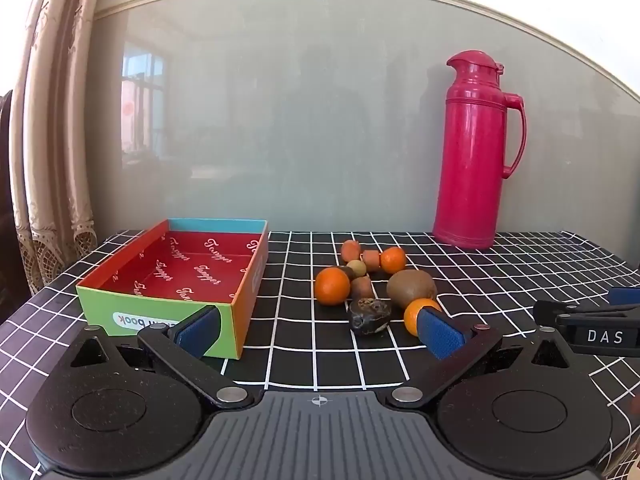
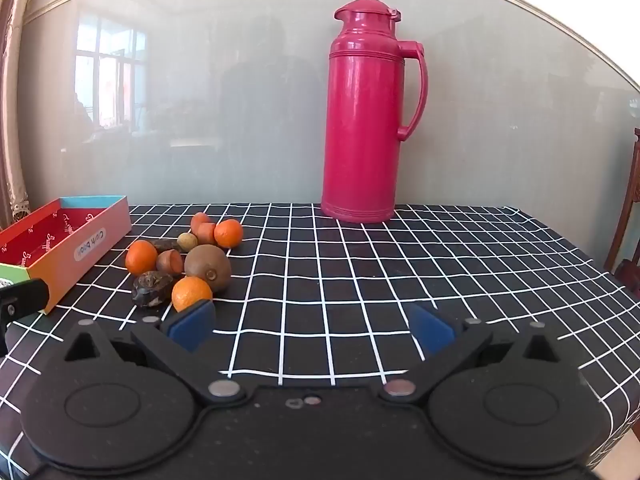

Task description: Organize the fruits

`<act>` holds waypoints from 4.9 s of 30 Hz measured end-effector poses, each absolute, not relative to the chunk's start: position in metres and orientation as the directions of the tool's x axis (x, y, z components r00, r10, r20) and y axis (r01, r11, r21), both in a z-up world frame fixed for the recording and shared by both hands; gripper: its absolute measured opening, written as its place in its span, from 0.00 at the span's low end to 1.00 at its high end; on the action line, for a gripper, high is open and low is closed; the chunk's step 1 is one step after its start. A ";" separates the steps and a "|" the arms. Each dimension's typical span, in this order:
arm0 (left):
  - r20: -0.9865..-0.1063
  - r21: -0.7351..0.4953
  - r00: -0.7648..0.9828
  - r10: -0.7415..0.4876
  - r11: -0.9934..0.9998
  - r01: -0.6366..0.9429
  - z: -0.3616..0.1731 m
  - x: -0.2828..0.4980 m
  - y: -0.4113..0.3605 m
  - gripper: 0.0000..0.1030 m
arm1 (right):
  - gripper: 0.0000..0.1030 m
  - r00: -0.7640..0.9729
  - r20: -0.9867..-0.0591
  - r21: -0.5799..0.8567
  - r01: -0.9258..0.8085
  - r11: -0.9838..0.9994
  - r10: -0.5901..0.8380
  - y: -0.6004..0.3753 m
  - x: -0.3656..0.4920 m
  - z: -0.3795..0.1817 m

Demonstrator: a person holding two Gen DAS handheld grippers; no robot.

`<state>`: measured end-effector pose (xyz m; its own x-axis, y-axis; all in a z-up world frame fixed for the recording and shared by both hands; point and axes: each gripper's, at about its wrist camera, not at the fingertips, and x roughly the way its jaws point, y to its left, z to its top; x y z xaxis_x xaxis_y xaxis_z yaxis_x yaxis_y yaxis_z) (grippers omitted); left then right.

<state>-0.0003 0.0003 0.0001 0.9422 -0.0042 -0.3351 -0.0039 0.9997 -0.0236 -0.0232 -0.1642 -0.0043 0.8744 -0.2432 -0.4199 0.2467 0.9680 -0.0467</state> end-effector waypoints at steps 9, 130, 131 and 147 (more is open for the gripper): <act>-0.338 -0.026 0.941 -0.009 1.000 0.000 0.003 0.002 0.006 1.00 | 1.00 0.877 -0.415 -0.050 0.245 0.968 -0.243 -0.161 -0.025 -0.002; -0.462 0.019 0.879 -0.120 0.989 0.145 -0.024 0.082 -0.080 1.00 | 1.00 0.818 -0.412 0.002 0.442 0.897 -0.402 -0.214 0.015 -0.005; -0.472 0.012 0.873 -0.123 0.989 0.146 -0.026 0.086 -0.081 0.99 | 1.00 0.815 -0.413 0.006 0.449 0.893 -0.407 -0.217 0.016 -0.005; -0.581 0.022 0.807 -0.107 0.989 0.147 -0.047 0.131 -0.103 0.37 | 1.00 0.758 -0.456 -0.032 0.511 0.859 -0.467 -0.239 0.055 -0.014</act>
